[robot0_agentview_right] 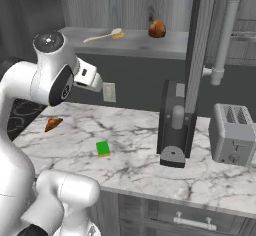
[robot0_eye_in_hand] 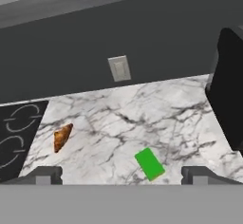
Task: Pick the sponge and dish brush from the cabinet and place them on the counter.
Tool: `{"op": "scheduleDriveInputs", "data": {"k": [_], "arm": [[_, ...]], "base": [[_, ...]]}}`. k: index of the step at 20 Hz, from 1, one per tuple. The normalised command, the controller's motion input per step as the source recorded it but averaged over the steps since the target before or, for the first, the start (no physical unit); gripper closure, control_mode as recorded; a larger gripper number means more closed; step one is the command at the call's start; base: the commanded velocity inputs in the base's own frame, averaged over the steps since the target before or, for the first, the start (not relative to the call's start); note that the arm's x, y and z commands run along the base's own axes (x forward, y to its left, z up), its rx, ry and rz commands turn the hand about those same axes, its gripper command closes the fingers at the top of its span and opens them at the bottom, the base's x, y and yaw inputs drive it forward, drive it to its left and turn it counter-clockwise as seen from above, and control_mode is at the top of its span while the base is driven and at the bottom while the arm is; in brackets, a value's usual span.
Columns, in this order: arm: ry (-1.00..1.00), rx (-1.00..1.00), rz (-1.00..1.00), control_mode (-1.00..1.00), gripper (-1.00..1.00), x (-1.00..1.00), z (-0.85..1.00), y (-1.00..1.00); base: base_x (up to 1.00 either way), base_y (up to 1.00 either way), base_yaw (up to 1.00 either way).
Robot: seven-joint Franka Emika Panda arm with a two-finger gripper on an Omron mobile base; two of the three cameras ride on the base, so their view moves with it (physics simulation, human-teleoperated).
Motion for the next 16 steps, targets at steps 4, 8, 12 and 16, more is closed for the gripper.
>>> {"op": "scheduleDriveInputs", "data": {"k": [4,8,12,16], "arm": [[-0.07,0.0,-0.12,-1.0,-1.0,0.08,0.53,0.0],[-0.06,0.0,-0.1,-1.0,-1.0,0.22,0.38,0.0],[-0.05,0.0,-0.08,-1.0,-1.0,0.33,0.32,0.0],[-0.04,0.0,-0.08,-1.0,-1.0,0.47,0.33,0.0]], "base": [[0.0,0.0,0.0],[0.0,0.0,0.0],[0.0,0.0,0.0],[0.0,0.0,0.0]]}}
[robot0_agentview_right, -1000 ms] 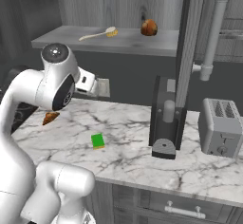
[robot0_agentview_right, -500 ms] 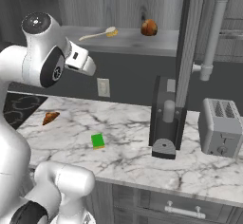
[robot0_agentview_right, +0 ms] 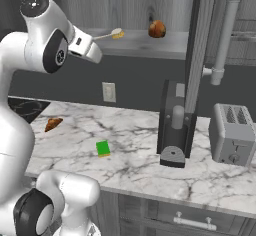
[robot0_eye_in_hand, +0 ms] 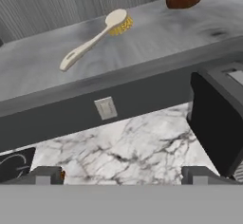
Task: Pick the sponge and dish brush from the cabinet and place them on the counter.
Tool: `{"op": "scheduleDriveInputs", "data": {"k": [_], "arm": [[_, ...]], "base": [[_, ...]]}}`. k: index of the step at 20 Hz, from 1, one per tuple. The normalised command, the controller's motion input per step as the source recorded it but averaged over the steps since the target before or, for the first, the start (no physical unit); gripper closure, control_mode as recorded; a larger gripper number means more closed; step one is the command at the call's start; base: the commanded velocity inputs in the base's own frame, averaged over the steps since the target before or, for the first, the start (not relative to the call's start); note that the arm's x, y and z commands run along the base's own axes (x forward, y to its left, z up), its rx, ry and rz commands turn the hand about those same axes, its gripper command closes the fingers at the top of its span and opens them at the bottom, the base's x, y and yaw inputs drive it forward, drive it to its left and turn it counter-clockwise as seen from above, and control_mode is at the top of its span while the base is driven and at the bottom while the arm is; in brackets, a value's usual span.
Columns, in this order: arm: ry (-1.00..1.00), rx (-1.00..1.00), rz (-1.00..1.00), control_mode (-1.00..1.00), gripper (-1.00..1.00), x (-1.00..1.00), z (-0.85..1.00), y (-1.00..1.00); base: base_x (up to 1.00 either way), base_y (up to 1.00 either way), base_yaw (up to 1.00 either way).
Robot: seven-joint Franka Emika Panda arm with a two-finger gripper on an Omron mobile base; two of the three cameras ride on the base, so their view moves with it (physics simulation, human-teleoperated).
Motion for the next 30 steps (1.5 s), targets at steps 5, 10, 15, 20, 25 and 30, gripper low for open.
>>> {"op": "scheduleDriveInputs", "data": {"k": [5,10,15,20,25,30], "arm": [[-0.06,0.0,-0.09,-1.0,-1.0,0.51,0.4,0.0],[-0.06,0.0,-0.08,-1.0,-1.0,0.56,0.32,0.0],[-0.02,0.02,-0.07,-1.0,-1.0,0.56,0.16,0.0],[0.0,0.02,-0.01,-1.0,-1.0,0.54,0.0,-0.01],[0.0,0.03,0.0,-1.0,-1.0,0.44,-0.14,-0.03],[0.0,0.0,0.0,-1.0,-1.0,0.42,-0.19,-0.01]], "base": [[0.0,0.0,0.0],[0.0,0.0,0.0],[0.0,0.0,0.0],[0.0,0.0,0.0],[0.0,0.0,0.0],[0.0,0.0,0.0]]}}
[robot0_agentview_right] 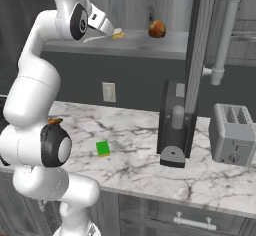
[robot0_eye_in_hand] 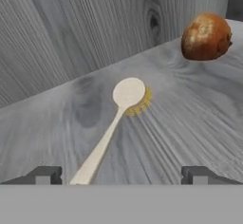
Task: Pick the sponge and dish brush from the cabinet and place them on the counter.
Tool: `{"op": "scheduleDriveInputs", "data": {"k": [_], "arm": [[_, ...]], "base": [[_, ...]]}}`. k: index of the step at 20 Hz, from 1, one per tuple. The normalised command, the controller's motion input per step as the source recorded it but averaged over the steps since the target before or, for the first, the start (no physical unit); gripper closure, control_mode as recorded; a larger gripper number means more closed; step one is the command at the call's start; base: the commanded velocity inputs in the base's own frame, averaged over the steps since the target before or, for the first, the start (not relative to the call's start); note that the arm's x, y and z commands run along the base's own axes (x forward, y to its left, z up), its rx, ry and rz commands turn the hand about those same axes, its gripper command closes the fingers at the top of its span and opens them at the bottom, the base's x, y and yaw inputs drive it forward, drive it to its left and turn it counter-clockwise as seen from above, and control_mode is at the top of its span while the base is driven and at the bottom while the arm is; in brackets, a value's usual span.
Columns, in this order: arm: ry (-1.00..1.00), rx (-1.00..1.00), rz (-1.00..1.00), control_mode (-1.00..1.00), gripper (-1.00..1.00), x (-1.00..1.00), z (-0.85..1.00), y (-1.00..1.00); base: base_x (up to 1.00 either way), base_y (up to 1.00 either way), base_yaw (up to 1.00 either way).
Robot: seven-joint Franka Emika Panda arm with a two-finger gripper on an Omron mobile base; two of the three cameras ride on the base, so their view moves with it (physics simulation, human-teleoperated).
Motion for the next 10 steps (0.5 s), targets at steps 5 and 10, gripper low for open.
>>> {"op": "scheduleDriveInputs", "data": {"k": [5,10], "arm": [[0.0,0.0,0.0,-1.0,-1.0,0.54,-0.14,0.0],[0.0,0.0,0.0,-1.0,-1.0,0.56,-0.15,0.0]], "base": [[0.0,0.0,0.0],[0.0,0.0,0.0]]}}
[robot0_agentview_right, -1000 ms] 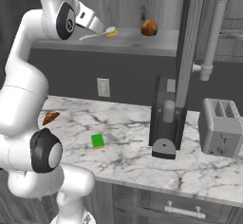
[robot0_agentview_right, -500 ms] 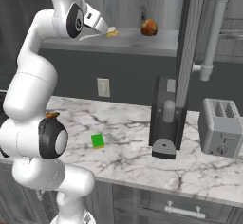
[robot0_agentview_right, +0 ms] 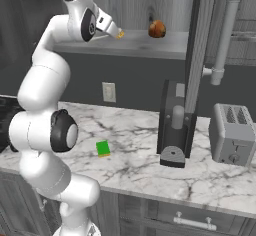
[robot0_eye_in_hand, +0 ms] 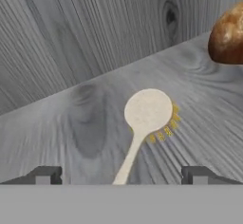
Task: Pick the sponge and dish brush from the cabinet and place them on the counter.
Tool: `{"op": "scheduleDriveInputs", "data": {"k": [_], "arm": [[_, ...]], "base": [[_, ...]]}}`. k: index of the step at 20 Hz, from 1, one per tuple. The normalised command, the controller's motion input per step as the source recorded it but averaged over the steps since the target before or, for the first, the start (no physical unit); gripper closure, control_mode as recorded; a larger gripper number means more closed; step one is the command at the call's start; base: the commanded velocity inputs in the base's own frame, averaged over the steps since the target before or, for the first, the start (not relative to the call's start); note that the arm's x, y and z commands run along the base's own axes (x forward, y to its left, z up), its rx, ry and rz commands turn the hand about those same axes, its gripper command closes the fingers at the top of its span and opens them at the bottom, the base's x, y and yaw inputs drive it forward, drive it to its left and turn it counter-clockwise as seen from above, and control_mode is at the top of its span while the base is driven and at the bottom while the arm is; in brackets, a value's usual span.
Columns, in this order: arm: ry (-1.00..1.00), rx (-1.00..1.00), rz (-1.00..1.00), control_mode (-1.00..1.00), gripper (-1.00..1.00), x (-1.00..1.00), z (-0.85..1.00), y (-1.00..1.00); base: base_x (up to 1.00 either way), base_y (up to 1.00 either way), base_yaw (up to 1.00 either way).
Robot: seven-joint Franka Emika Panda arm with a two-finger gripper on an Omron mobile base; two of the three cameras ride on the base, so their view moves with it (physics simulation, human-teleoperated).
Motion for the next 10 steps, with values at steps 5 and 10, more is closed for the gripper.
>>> {"op": "scheduleDriveInputs", "data": {"k": [5,10], "arm": [[0.01,0.0,0.0,-1.0,-1.0,0.53,-0.23,0.0],[0.0,-0.03,0.0,-1.0,-1.0,0.54,-0.21,0.0]], "base": [[0.0,0.0,0.0],[0.0,0.0,0.0]]}}
